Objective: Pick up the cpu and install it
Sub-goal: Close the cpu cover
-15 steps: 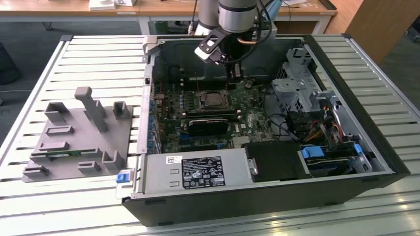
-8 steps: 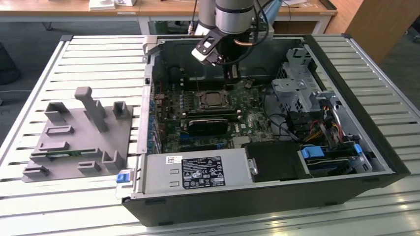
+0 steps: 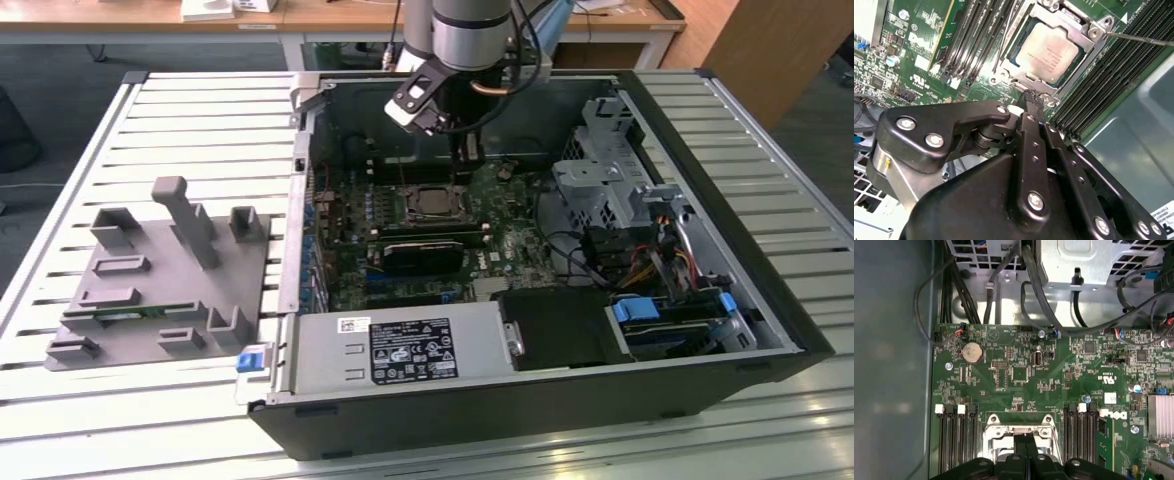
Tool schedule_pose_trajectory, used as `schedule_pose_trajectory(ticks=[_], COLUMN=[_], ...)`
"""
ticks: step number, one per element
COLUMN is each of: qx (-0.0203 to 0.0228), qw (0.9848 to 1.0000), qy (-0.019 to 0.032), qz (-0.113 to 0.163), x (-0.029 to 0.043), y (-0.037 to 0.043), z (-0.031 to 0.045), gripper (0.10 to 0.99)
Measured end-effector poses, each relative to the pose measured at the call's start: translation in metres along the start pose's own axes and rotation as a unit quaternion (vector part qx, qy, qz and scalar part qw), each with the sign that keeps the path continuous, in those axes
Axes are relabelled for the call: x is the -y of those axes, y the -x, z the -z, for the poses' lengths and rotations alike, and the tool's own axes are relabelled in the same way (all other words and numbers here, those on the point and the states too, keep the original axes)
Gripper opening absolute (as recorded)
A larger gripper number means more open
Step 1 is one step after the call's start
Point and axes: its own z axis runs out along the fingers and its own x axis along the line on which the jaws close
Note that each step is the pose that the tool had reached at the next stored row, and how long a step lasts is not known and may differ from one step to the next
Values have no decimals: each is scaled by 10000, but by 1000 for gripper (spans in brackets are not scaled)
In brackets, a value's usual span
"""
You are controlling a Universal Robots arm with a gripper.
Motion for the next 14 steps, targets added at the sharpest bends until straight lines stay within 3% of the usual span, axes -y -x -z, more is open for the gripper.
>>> schedule_pose_trajectory(ticks=[3,10,14], qx=[0,0,1], qw=[10000,10000,10000], qy=[0,0,0], qz=[0,0,0], x=[23,174,201], y=[0,0,0], z=[-3,-10,-16], gripper=[106,106,106])
